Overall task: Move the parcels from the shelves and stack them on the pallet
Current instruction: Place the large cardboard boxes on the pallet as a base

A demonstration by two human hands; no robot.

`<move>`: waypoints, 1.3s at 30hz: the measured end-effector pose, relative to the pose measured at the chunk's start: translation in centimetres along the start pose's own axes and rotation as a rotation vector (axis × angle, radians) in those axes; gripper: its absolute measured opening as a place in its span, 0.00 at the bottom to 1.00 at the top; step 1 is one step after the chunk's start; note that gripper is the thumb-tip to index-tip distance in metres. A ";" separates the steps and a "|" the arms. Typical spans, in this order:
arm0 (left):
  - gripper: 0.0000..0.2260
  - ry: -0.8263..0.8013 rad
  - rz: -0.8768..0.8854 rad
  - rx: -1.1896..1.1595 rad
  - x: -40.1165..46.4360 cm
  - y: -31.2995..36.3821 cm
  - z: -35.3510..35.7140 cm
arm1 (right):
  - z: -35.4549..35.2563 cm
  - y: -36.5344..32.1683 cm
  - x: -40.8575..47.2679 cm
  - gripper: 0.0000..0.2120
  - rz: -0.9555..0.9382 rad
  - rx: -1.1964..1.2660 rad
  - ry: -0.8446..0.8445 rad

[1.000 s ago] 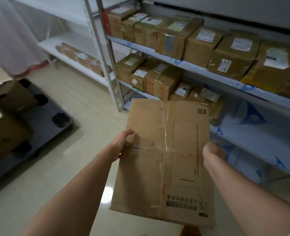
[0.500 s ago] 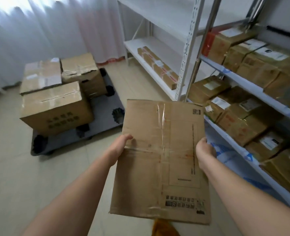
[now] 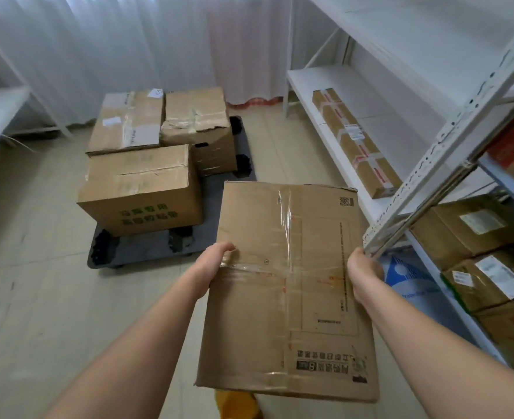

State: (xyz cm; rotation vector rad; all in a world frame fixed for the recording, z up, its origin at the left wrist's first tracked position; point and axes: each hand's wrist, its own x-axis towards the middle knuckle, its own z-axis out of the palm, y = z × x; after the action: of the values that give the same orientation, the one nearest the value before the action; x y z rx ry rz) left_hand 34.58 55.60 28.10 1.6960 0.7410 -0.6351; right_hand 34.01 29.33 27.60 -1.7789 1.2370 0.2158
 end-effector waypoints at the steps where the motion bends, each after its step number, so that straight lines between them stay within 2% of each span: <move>1: 0.14 0.001 -0.002 -0.006 1.4 1.1 -0.6 | 1.4 -1.4 0.8 0.24 -0.002 0.002 -0.013; 4: 0.12 0.008 -0.029 -0.022 6.1 4.1 -2.7 | 5.4 -5.2 2.8 0.26 0.004 -0.064 -0.022; 7: 0.15 -0.006 -0.055 -0.049 10.8 8.4 -5.0 | 9.3 -9.8 5.2 0.26 0.016 -0.081 -0.051; 12: 0.14 -0.022 -0.090 -0.076 17.4 16.1 -8.0 | 14.2 -17.5 8.8 0.26 0.022 -0.071 -0.169; 18: 0.13 -0.010 -0.072 -0.107 25.2 23.2 -8.4 | 19.4 -24.3 17.2 0.30 0.030 -0.054 -0.164; 23: 0.09 0.041 -0.143 -0.181 32.5 27.6 -7.8 | 24.9 -32.5 21.8 0.27 0.024 -0.105 -0.177; 25: 0.13 0.093 -0.178 -0.226 36.4 28.7 -7.4 | 27.6 -35.6 24.1 0.26 0.004 -0.157 -0.188; 28: 0.28 0.217 -0.274 -0.277 45.3 27.4 -7.0 | 32.3 -38.3 29.1 0.26 -0.022 -0.251 -0.200; 29: 0.29 0.240 -0.304 -0.299 47.8 26.9 -6.9 | 33.6 -38.8 30.3 0.26 -0.033 -0.279 -0.204; 35: 0.17 0.292 -0.325 -0.401 55.3 29.3 -7.1 | 42.3 -40.3 37.4 0.26 -0.013 -0.339 -0.257; 39: 0.13 0.376 -0.310 -0.399 62.3 28.4 -8.5 | 48.6 -40.3 41.1 0.28 -0.073 -0.438 -0.436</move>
State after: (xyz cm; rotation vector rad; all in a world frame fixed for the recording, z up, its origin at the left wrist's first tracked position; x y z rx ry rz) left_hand 97.23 68.17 2.01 1.3506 1.3226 -0.3438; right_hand 102.80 42.16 -0.30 -1.9976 0.8482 0.8377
